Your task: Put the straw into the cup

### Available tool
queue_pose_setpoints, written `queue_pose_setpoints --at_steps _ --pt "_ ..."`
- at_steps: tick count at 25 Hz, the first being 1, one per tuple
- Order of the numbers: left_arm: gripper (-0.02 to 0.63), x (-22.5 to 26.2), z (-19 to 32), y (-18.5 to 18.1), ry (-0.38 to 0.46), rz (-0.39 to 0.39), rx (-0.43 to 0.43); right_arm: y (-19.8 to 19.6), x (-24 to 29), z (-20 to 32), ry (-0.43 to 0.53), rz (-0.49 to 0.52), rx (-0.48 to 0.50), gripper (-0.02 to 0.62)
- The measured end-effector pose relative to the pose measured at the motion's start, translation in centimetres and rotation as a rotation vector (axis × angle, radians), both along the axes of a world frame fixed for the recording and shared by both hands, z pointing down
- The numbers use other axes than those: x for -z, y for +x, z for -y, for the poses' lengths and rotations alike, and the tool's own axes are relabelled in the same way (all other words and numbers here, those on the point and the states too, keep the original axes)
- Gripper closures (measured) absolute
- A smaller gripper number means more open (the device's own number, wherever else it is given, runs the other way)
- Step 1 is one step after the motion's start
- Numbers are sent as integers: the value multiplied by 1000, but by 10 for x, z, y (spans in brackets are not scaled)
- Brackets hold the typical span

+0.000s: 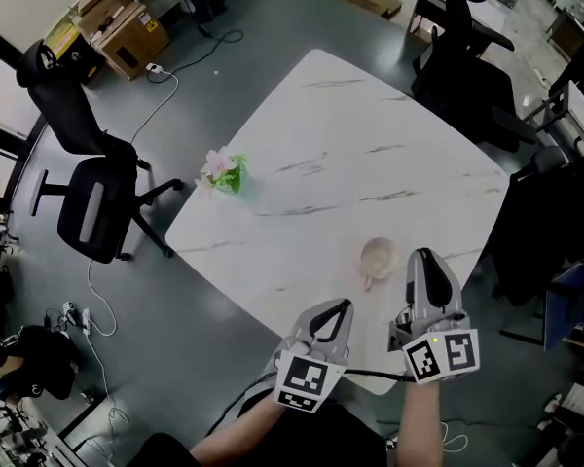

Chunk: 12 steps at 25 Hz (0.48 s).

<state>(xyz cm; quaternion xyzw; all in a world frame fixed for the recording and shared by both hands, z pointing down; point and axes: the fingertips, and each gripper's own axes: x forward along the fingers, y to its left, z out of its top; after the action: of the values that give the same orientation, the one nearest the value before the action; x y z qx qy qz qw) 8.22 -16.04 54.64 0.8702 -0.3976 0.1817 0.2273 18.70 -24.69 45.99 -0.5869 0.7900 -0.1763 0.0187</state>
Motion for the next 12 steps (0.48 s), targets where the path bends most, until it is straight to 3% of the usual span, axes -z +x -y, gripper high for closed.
queue_pose_setpoints --at_steps 12 --pt "604 -11 4 -4 -17 19 0 -2 -45 14 -49 -10 2 561"
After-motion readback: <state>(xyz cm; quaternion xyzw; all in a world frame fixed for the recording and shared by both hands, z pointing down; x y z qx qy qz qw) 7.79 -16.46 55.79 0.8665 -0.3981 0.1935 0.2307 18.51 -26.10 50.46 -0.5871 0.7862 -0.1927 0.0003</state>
